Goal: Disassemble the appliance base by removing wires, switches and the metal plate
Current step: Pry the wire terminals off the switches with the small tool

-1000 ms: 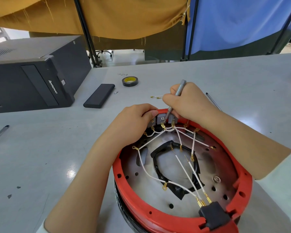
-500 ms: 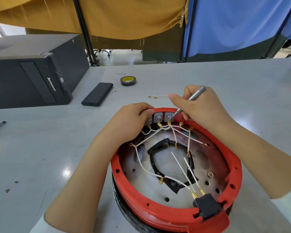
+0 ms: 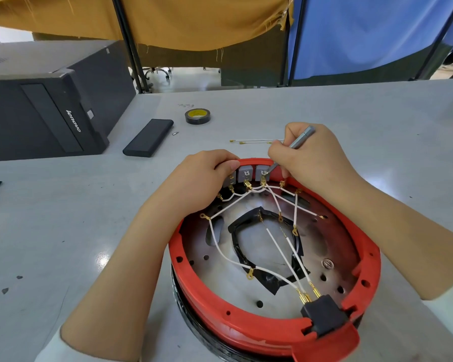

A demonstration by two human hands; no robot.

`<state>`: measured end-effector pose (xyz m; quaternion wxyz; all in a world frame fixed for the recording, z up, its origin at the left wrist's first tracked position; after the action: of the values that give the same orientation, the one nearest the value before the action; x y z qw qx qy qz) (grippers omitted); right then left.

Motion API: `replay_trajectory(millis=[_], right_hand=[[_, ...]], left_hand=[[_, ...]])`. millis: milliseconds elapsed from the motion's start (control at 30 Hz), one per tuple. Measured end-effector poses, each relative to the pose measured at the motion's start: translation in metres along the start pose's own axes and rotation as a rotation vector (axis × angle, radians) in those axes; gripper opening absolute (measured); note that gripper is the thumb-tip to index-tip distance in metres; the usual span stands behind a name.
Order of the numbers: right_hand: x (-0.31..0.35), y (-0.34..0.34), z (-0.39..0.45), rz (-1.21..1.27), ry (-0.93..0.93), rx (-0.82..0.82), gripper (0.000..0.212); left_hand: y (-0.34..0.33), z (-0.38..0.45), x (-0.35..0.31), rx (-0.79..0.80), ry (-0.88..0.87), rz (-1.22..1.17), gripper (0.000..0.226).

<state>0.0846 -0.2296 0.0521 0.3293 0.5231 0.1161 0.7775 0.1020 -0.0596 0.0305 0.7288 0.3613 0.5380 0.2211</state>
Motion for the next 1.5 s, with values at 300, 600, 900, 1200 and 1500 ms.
replay_trajectory(millis=[300, 600, 900, 1200, 1500], right_hand=[[-0.005, -0.008, 0.014, 0.049, -0.163, 0.128, 0.029], [0.002, -0.002, 0.007, -0.023, -0.056, -0.034, 0.025], [-0.004, -0.006, 0.011, -0.017, -0.105, 0.031, 0.027], [0.035, 0.002, -0.012, 0.059, 0.078, 0.408, 0.021], [0.030, -0.011, -0.047, -0.577, 0.210, 0.567, 0.020]], left_hand=[[0.001, 0.000, -0.001, 0.015, -0.004, 0.028, 0.026], [0.001, -0.001, -0.001, 0.006, -0.014, 0.030, 0.025], [0.001, -0.001, -0.001, -0.005, -0.013, 0.022, 0.025], [0.000, -0.001, -0.003, 0.013, -0.023, 0.020, 0.023], [0.000, -0.003, -0.002, 0.014, 0.001, -0.013, 0.025]])
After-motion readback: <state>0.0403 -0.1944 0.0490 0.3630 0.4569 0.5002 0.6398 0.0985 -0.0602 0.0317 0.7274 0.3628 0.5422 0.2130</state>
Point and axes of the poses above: each hand's wrist, its own z-axis towards the middle knuckle, its own y-axis out of the back of the hand, x = y × z, the point moved 6 cm from there along z, towards the middle knuckle, and after that the axes turned 3 degrees about -x, right-handed, at the moved point
